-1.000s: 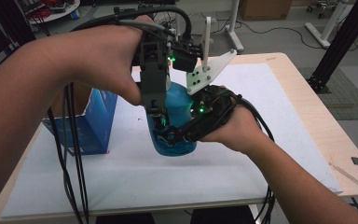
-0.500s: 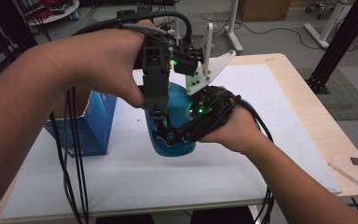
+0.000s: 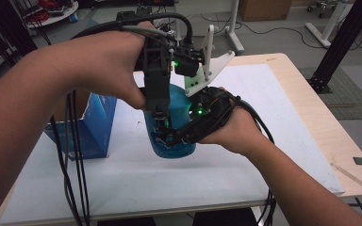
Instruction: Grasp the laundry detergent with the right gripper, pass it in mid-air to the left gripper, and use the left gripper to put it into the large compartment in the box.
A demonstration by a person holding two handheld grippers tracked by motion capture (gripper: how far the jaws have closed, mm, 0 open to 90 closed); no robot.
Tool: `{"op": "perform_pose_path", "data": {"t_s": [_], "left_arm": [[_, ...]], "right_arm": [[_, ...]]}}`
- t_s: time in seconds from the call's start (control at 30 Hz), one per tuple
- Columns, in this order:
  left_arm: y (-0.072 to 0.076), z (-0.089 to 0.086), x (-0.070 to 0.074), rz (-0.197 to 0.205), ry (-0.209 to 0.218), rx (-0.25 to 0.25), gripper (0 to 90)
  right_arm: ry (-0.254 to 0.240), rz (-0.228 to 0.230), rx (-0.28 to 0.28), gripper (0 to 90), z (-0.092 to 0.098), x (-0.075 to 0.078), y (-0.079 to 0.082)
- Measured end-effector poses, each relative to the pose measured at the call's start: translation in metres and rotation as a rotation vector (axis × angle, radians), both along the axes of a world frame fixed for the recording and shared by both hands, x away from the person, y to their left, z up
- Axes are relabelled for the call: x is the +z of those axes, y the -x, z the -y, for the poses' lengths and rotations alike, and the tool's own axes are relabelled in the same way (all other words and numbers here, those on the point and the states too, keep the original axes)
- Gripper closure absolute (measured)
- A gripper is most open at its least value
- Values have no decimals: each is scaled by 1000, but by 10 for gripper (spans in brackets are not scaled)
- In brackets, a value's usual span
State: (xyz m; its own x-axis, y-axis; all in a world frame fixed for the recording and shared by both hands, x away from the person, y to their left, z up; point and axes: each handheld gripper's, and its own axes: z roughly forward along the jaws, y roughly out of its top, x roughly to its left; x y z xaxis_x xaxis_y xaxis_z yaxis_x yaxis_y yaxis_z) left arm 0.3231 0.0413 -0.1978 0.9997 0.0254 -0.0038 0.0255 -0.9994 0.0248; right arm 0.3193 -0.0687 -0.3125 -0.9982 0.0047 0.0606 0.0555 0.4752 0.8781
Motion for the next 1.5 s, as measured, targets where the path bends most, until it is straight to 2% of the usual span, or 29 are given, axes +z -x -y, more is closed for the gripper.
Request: {"op": "perform_pose_path", "data": {"t_s": [0.3, 0.5, 0.57, 1.03, 1.1, 1.4, 1.43, 1.47, 1.5], "left_arm": [[-1, 0, 1, 6, 6, 5, 180], [-1, 1, 1, 4, -7, -5, 208], [-1, 1, 0, 0, 2, 11, 214], [0, 3, 0, 0, -5, 13, 268], [0, 3, -1, -4, -6, 19, 285], [-1, 1, 0, 7, -8, 20, 296], [-1, 1, 1, 6, -6, 21, 376], [-2, 0, 2, -13, 2, 17, 388], [-2, 0, 2, -13, 2, 17, 389]], "right_arm": [[-1, -1, -4, 460, -1, 0, -1], [-5, -5, 2, 460, -1, 0, -1], [-5, -2, 0, 460, -2, 0, -1], [-10, -5, -1, 460, -1, 0, -1], [-9, -7, -16, 460, -2, 0, -1], [-14, -5, -1, 460, -3, 0, -2], [-21, -5, 2, 460, -3, 0, -2], [-24, -8, -2, 460, -3, 0, -3], [-26, -7, -2, 461, -2, 0, -3]]}}
